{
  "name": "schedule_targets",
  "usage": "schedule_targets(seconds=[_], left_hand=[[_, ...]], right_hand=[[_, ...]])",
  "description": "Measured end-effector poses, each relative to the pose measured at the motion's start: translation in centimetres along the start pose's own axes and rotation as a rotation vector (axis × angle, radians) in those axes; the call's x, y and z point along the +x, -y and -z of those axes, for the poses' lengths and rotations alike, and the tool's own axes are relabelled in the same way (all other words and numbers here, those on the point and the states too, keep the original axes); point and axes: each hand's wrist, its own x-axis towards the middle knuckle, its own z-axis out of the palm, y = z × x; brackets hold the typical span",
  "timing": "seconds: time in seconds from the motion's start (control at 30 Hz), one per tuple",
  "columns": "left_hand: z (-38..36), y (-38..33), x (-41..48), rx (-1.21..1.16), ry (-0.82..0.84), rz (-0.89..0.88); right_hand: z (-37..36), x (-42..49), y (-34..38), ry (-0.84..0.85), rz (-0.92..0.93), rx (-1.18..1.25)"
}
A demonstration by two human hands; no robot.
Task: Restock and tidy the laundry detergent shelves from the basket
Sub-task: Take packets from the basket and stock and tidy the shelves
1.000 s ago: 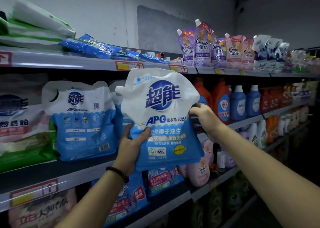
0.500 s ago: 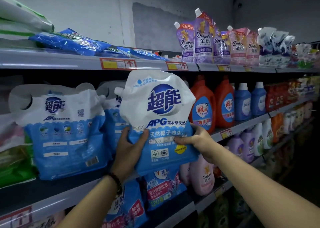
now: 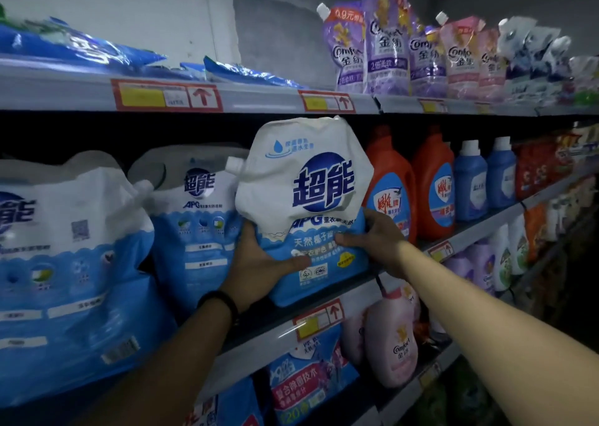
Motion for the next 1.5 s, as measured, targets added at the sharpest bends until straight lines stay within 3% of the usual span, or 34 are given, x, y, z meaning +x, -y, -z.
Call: schedule_targets(seconds=[0.17, 0.33, 0.43, 0.5, 0.77, 0.93, 1.03, 1.1, 1.17, 1.27, 1.37, 1.5], left_hand=[[-2.5, 2.5, -0.4, 0.065, -0.005, -0.063], [-2.8, 2.8, 0.8, 0.062, 0.02, 0.005], [-3.2, 3.5, 1.2, 0.086, -0.047, -0.004], [-3.6, 3.8, 1.4, 0.11, -0.089, -0.005], [-5.1, 4.7, 1.5, 0.079, -0.24, 0.088], [-4.7, 4.1, 1.5, 0.158, -0.168, 0.118], [-2.6, 3.0, 1.2, 0.326, 0.013, 0.22], [-1.3, 2.3, 0.3, 0.443, 0.038, 0.235], [-0.1, 1.8, -1.5, 0.541, -0.004, 0.119], [2.2, 1.1, -4.8, 0.767, 0.024, -0.149], [5.9, 1.0, -7.4, 1.091, 0.068, -0.369], [10.6, 2.4, -9.7, 1.323, 0.144, -0.273]], right_hand=[[1.5, 0.4, -4.0, 0.043, -0.022, -0.05], [2.7, 0.7, -3.6, 0.102, -0.098, -0.15], [2.9, 0.9, -2.7, 0.138, -0.172, -0.041], [2.2, 0.6, -2.3, 0.077, -0.168, 0.043], [-2.3, 1.6, -3.4, -0.328, -0.011, -0.058], [-3.5, 0.7, -3.3, -0.374, -0.09, -0.427], [-4.1, -0.4, -1.7, -0.24, -0.293, -0.806], [-5.1, -1.6, -0.2, -0.275, -0.362, -0.827], [-6.3, -3.0, 0.8, -0.387, -0.394, -0.758], [-8.8, -5.7, 2.1, -0.47, -0.244, -0.781], [-11.7, -7.6, 3.6, -0.361, -0.072, -0.771], [-16.0, -8.2, 5.2, -0.101, -0.116, -0.648]])
